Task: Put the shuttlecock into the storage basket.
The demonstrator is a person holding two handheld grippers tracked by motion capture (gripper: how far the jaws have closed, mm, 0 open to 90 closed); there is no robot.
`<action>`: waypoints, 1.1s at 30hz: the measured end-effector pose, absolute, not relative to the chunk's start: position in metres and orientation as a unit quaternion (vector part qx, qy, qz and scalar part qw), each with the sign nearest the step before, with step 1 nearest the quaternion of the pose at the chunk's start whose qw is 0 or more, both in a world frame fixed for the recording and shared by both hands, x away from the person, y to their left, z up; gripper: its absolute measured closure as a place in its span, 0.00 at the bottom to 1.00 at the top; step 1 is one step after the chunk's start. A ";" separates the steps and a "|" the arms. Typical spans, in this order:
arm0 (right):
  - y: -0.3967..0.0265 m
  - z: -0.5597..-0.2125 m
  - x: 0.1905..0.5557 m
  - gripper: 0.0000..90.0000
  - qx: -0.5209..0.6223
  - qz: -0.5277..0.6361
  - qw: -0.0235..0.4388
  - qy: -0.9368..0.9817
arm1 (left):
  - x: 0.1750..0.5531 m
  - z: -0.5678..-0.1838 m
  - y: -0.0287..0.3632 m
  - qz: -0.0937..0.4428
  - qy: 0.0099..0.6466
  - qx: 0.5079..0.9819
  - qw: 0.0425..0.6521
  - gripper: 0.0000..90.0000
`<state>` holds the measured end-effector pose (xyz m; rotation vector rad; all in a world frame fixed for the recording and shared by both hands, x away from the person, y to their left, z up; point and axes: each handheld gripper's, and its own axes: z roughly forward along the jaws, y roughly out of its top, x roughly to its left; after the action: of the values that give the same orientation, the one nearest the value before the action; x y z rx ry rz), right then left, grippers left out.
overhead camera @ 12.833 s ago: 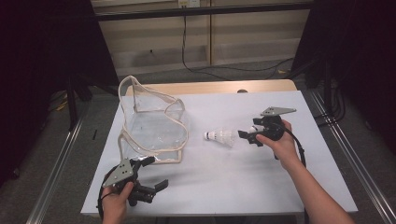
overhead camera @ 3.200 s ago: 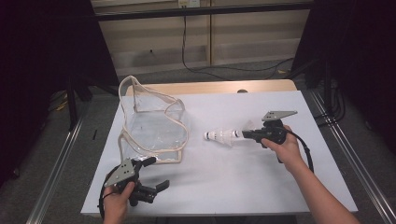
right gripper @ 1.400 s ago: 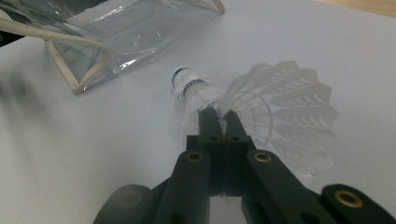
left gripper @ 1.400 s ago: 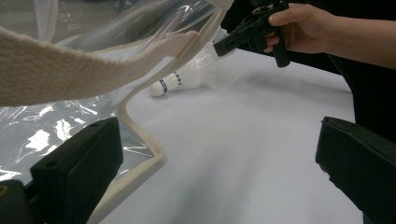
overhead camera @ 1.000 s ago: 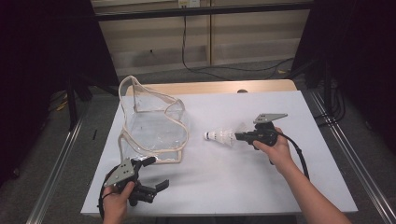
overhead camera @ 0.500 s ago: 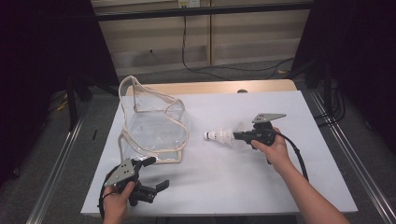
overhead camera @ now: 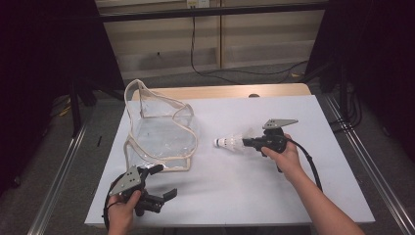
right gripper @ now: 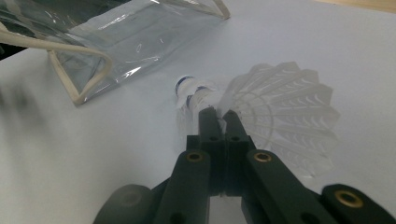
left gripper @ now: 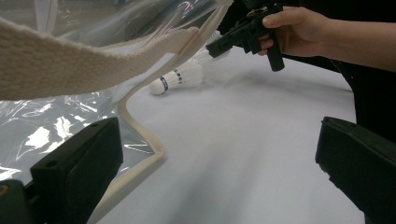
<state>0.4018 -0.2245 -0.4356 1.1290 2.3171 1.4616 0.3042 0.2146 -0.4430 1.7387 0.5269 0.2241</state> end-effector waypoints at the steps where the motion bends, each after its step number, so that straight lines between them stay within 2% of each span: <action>1: -0.224 -0.436 0.402 1.00 0.379 0.492 0.089 0.779 | 0.304 -0.443 0.215 0.097 0.228 0.753 0.609 0.01; 33: -0.220 -0.442 0.403 1.00 0.377 0.482 0.081 0.787 | 0.304 -0.443 0.215 0.097 0.230 0.753 0.610 0.01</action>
<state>0.4034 -0.2195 -0.4422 1.1274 2.3516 1.4412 0.3043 0.2150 -0.4431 1.7377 0.5304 0.2238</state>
